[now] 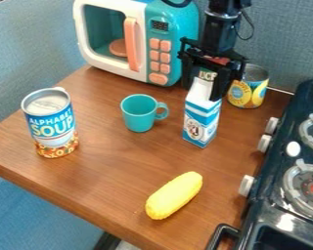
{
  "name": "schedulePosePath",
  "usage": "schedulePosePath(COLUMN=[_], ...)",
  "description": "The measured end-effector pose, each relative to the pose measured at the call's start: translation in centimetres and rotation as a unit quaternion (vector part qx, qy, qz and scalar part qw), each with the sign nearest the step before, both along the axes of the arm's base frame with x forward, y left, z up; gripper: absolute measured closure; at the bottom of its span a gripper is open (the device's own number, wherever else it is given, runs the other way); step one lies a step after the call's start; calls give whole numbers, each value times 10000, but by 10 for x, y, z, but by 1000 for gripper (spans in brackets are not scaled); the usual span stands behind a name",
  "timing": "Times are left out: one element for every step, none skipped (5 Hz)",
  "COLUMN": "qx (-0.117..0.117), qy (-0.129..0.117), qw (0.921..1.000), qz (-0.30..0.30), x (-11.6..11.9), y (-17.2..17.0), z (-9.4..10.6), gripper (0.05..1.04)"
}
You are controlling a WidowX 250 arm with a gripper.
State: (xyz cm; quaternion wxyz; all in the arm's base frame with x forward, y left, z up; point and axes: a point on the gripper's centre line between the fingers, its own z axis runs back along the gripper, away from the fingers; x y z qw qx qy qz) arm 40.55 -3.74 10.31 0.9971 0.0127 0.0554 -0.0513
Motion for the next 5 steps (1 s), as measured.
schedulePosePath(qx=[-164, -223, -95, -40, -21], qy=[-8, -71, -363, -331, -390], qw=[9998, 9993, 9979, 9964, 9933], qz=[106, 302, 522, 775, 1085], x=[0, -2, -8, -17, -21], y=[4, 26, 59, 92, 125], z=[0, 12, 50, 59, 74], gripper=[281, 281, 281, 281, 281])
